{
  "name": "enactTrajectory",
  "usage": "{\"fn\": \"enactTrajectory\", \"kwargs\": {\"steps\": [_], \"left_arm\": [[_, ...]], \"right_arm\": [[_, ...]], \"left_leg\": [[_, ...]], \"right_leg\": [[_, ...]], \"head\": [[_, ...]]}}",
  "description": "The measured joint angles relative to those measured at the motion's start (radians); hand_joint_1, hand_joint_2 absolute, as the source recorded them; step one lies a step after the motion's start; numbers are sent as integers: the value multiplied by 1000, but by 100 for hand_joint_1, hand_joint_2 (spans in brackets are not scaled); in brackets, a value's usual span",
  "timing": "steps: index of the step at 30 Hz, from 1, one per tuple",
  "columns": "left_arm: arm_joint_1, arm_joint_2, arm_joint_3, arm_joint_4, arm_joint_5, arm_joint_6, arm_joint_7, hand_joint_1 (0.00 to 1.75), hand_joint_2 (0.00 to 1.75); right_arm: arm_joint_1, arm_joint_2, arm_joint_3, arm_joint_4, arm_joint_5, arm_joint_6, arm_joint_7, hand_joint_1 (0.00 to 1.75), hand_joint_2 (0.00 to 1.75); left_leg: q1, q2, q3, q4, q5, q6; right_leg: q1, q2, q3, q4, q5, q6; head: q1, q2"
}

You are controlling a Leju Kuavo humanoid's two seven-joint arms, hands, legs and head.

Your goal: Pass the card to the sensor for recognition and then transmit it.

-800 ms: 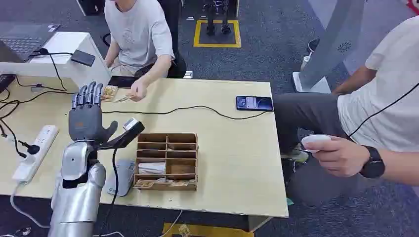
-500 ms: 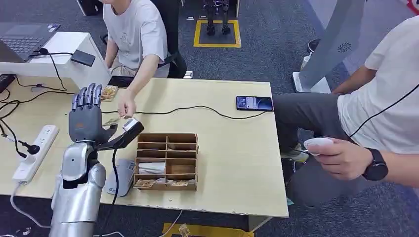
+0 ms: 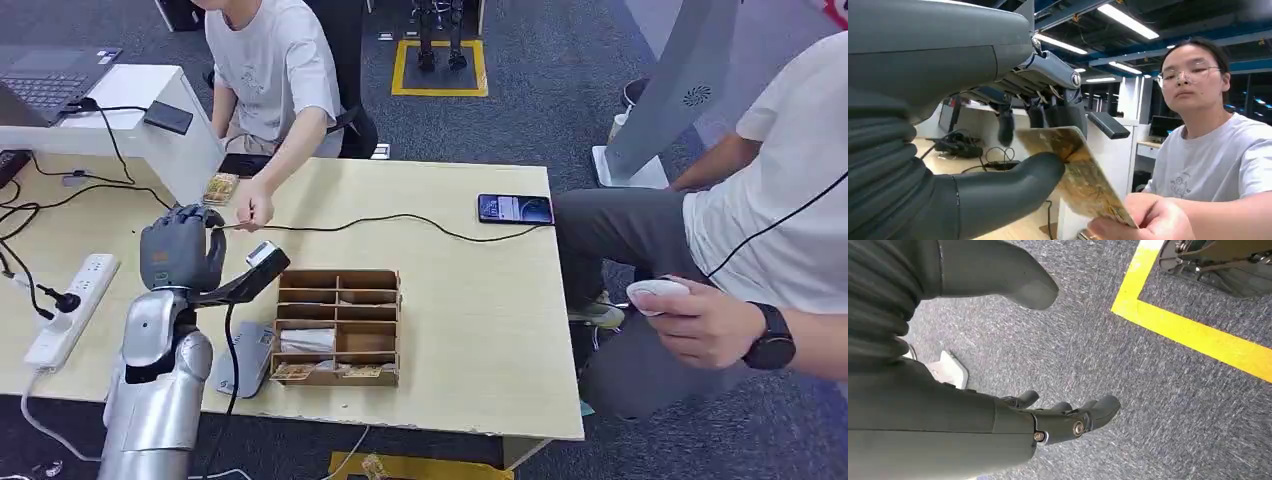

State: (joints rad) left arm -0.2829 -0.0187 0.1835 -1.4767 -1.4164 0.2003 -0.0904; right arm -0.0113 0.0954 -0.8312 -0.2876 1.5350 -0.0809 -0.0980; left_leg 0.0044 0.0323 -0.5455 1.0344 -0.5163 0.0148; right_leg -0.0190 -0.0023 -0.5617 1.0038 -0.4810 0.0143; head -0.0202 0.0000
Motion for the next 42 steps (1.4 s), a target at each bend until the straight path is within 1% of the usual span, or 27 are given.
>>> {"fn": "enactTrajectory", "kwargs": {"steps": [6, 10, 13, 15, 17, 19, 21, 25, 28, 40, 42], "left_arm": [[0, -2, 5, 0, 39, -5, -33, 175, 175], [0, -4, 12, 0, 106, -35, -57, 175, 175], [0, -13, 26, 0, 164, -80, -57, 175, 175], [0, -24, 36, 0, 217, -142, -38, 175, 175], [0, -38, 48, 0, 260, -184, -27, 175, 175], [0, -50, 59, 5, 307, -213, -20, 175, 175], [0, -57, 70, 12, 326, -230, -6, 175, 175], [2, -60, 96, 31, 330, -237, 20, 175, 175], [8, -59, 122, 43, 333, -236, 27, 175, 175], [65, -60, 226, 50, 357, -231, 23, 175, 175], [74, -60, 240, 49, 367, -231, 15, 175, 175]], "right_arm": [[0, 0, -10, 0, 7, -2, -3, 0, 175], [0, 0, -12, 0, 24, -1, -3, 0, 175], [0, 0, -15, 1, 24, -1, -1, 0, 175], [-1, 0, -20, 1, 29, 0, 6, 0, 175], [-1, 0, -26, 1, 38, 0, 8, 0, 175], [-2, 0, -32, 1, 38, 2, 14, 0, 175], [-2, 0, -37, 1, 38, 2, 18, 0, 175], [-2, -1, -40, 1, 38, 10, 20, 0, 175], [-2, -1, -41, 1, 38, 12, 20, 0, 175], [-1, -1, -41, 1, 38, 13, 34, 0, 175], [-2, -1, -41, 1, 38, 12, 32, 0, 175]], "left_leg": [[0, 0, 0, 0, 0, 0], [0, 0, 0, 0, 0, 0], [0, 0, 0, 0, 0, 0], [0, 0, 0, 0, 0, 0], [0, 0, 0, 0, 0, 0], [0, 0, 0, 0, 0, 0], [0, 0, 0, 0, 0, 0], [0, 0, 0, 0, 0, 0], [0, 0, 0, 0, 0, 0], [0, 0, -1, 0, 0, 0], [0, 0, -1, 0, 0, 0]], "right_leg": [[0, 0, 0, 0, 0, 0], [0, 0, 0, 0, 0, 0], [0, 0, 0, 0, 0, 0], [0, 0, 0, 0, 0, 0], [0, 0, 0, 0, 0, 0], [0, 0, 0, 0, 0, 0], [0, 0, 0, 0, 0, 0], [0, 0, 0, 0, 0, 0], [0, 0, 0, 0, 0, 0], [0, 0, 0, 0, 0, 0], [0, 0, 0, 0, 0, 0]], "head": [[0, 0], [0, 0], [0, 0], [0, 0], [0, 0], [0, 0], [0, 0], [0, 0], [0, 0], [0, 0], [0, 0]]}}
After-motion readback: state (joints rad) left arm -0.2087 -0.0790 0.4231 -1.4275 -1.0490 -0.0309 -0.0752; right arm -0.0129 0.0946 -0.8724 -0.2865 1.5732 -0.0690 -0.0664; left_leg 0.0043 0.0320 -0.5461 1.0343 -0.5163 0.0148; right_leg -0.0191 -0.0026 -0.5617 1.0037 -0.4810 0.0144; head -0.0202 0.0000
